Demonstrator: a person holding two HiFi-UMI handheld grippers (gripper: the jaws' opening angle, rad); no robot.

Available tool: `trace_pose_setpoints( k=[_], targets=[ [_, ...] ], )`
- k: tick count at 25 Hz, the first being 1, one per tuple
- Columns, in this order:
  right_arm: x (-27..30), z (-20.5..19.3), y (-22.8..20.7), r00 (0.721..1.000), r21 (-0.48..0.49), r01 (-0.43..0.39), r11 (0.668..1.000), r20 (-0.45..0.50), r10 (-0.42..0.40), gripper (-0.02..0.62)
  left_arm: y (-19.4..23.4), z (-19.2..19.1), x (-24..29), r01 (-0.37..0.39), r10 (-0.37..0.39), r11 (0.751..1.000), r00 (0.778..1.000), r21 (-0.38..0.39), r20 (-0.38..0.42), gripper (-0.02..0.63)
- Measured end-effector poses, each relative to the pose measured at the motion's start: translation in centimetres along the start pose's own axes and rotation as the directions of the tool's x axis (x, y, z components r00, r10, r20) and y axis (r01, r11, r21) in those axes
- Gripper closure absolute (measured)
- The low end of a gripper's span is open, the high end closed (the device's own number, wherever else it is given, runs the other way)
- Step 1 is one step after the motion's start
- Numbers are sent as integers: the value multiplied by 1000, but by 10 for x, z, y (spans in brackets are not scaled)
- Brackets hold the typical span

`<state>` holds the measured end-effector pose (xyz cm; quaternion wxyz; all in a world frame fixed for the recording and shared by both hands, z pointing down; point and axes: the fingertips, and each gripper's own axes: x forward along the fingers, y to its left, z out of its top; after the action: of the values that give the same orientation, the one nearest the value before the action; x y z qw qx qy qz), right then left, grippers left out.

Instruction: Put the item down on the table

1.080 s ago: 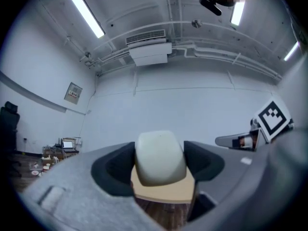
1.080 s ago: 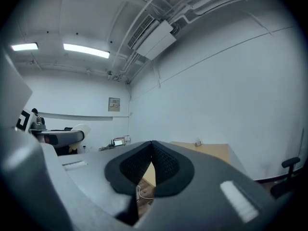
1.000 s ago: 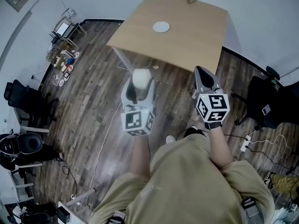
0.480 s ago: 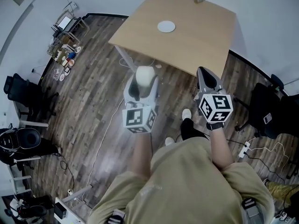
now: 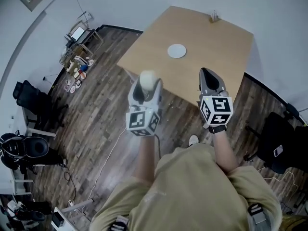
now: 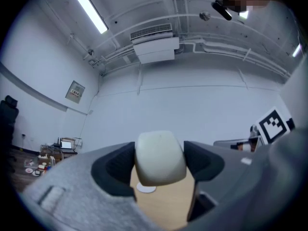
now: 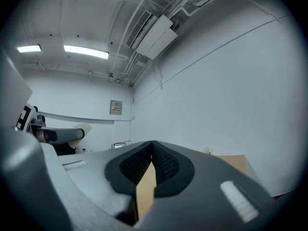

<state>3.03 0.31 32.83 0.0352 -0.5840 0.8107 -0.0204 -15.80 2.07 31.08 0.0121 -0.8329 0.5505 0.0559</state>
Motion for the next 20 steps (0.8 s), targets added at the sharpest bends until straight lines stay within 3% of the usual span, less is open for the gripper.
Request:
trace_pose_setpoints(
  k=[5, 10, 20],
  targets=[
    [31, -6, -15, 999, 3, -53, 999, -8, 53, 589, 1, -11, 35, -49, 50, 998, 999, -33, 13, 288],
    [69, -31, -33, 993, 30, -75, 997, -87, 77, 589, 9, -45, 69, -82, 77, 995, 994, -63, -79, 288],
    [183, -76, -60, 983, 53, -45, 998, -174, 53, 589, 70, -92, 186, -48, 34, 994, 990, -102, -138, 288]
  ],
)
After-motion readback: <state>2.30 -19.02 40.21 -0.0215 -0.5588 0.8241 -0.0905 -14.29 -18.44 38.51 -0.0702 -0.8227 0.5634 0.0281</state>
